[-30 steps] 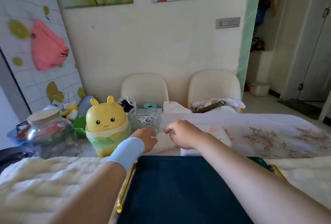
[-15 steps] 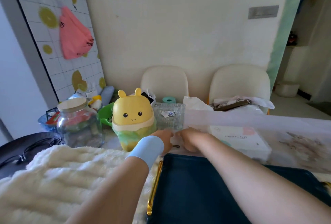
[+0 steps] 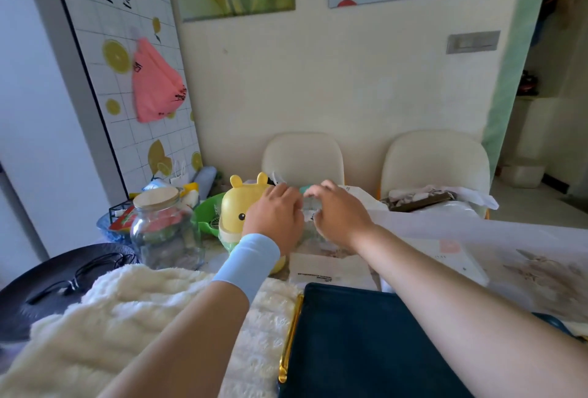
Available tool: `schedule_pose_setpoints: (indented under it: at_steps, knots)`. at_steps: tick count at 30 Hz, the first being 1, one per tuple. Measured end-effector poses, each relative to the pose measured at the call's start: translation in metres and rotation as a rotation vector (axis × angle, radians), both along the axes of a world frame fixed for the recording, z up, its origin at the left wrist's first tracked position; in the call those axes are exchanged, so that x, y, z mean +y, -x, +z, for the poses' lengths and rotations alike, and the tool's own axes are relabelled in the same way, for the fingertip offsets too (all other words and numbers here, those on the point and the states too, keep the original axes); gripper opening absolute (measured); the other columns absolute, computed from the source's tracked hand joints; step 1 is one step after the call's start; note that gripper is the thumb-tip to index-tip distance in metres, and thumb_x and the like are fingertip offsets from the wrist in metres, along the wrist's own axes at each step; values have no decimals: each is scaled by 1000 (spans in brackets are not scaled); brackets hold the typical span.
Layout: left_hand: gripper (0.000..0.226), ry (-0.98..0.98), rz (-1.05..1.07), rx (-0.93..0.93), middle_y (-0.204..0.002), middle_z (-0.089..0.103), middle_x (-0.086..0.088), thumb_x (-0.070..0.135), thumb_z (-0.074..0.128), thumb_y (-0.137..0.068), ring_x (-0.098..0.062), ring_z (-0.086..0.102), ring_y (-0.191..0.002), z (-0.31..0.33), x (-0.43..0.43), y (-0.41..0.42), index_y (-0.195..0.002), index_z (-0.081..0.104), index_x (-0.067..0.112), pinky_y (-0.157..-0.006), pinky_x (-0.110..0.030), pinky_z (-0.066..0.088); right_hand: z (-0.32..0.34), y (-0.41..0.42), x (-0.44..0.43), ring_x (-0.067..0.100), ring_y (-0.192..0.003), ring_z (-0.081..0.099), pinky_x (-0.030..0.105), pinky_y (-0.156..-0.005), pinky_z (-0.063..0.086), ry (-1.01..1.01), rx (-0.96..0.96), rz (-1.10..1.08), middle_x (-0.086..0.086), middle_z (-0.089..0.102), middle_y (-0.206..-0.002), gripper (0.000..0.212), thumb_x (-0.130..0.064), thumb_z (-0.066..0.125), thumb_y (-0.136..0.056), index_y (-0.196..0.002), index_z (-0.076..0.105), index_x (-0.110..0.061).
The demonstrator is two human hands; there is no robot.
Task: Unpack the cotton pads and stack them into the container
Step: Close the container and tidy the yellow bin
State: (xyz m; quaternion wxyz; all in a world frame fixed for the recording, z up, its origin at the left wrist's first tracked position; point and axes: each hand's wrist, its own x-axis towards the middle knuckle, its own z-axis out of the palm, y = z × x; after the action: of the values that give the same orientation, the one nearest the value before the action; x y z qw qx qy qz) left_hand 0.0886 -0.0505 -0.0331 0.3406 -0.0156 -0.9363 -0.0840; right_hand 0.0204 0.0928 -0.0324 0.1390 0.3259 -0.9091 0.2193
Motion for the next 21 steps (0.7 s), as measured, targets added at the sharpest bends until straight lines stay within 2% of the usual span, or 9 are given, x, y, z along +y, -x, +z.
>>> schedule_pose_setpoints:
  at_steps: [2, 5, 8, 10, 13, 15, 18, 21]
  knots:
    - [20, 13, 159, 18, -107, 59, -5, 21, 47, -92, -28, 52, -105, 13, -15, -8, -102, 64, 14, -71, -36, 45, 10, -11, -16, 23, -122, 51, 40, -92, 48, 14, 66, 89, -1, 50, -136, 48, -8, 51, -89, -134, 54, -25]
    - [28, -18, 368, -145, -121, 54, -5, 24, 43, -93, -28, 45, -117, 20, -43, -14, -114, 60, 16, -91, -37, 44, 15, -25, -40, 25, -130, 48, 36, -102, 42, -74, 80, 166, -1, 49, -147, 55, -4, 50, -88, -141, 53, -21]
    - [34, -105, 307, -264, -134, 45, -5, 26, 41, -96, -27, 40, -125, 19, -65, -18, -127, 53, 18, -99, -39, 42, 18, -29, -59, 27, -136, 45, 37, -107, 39, -113, 35, 154, -1, 42, -155, 58, -11, 48, -91, -148, 45, -21]
    - [39, -141, 242, -302, -141, 42, -3, 27, 38, -98, -25, 38, -130, 22, -71, -17, -136, 49, 22, -102, -41, 41, 19, -25, -67, 27, -143, 37, 40, -113, 35, -128, -3, 134, 0, 34, -161, 64, -13, 45, -93, -155, 33, -21]
    - [44, -132, 183, -380, -148, 43, -2, 33, 34, -101, -27, 37, -135, 28, -74, -11, -144, 42, 24, -108, -43, 37, 24, -20, -71, 24, -152, 24, 44, -120, 27, -157, -77, 134, 2, 19, -167, 70, -13, 41, -95, -161, 17, -19]
    - [48, -113, 152, -417, -153, 39, -3, 36, 38, -101, -26, 34, -140, 30, -73, -7, -147, 40, 21, -114, -43, 32, 26, -18, -69, 27, -150, 26, 43, -119, 28, -99, -126, 117, 2, 18, -167, 69, -15, 41, -97, -161, 15, -19]
    - [49, -54, 163, -363, -158, 32, 3, 37, 38, -100, -23, 27, -145, 32, -60, -5, -148, 39, 26, -116, -40, 25, 19, -11, -53, 30, -136, 43, 42, -109, 36, 40, -130, 29, 6, 39, -154, 56, -14, 42, -97, -152, 33, -20]
    - [39, -5, 53, -190, -141, 47, 5, 30, 45, -96, -21, 38, -131, 28, -34, 0, -134, 54, 28, -108, -35, 33, -2, 4, -28, 28, -113, 56, 41, -97, 45, -39, -160, -57, 6, 58, -130, 35, -10, 42, -95, -125, 53, -22]
